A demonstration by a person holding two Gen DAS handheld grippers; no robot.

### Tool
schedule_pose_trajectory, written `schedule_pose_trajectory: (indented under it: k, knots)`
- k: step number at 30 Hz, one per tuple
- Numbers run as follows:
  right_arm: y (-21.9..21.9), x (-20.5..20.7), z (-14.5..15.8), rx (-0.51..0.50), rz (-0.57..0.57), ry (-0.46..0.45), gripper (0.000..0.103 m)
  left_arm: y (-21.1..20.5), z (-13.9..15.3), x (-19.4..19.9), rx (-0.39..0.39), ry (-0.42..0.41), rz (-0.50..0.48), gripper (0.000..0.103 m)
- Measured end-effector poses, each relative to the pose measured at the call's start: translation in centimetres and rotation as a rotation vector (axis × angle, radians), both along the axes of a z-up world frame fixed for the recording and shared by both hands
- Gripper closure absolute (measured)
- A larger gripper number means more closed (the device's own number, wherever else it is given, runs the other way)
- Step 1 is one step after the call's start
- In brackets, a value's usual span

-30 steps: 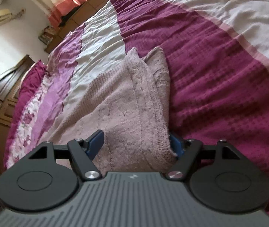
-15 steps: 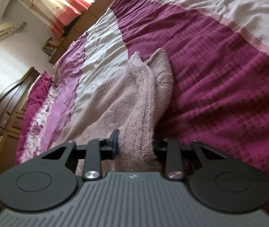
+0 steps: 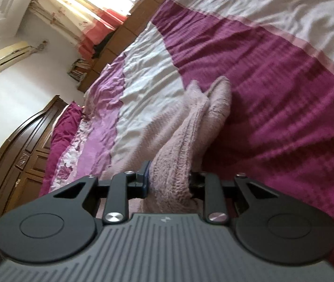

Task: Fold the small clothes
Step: 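Grasp the cardigan side with the right tool and fold it over the body, then lay the folded side down and open the right tool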

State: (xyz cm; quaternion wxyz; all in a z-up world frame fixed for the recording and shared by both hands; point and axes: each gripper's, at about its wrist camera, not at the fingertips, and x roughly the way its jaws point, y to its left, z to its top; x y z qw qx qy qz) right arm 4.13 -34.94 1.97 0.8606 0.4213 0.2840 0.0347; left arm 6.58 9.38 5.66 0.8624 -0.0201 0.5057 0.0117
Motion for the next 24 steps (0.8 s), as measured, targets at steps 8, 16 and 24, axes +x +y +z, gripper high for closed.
schedule_pose_trajectory:
  k: [8,16,24]
  knots:
    - [2.3,1.5,3.9,-0.018,0.082,-0.085,0.076,0.4,0.4,0.1,0.024,-0.009,0.002,0.05]
    - [6.0,2.9,7.7,-0.056,0.178,-0.159,0.076,0.9,1.2,0.1,0.084,-0.047,-0.004,0.05]
    - [9.2,4.1,9.8,-0.046,0.241,-0.191,0.077,1.4,1.4,0.2,0.074,-0.05,-0.005,0.05]
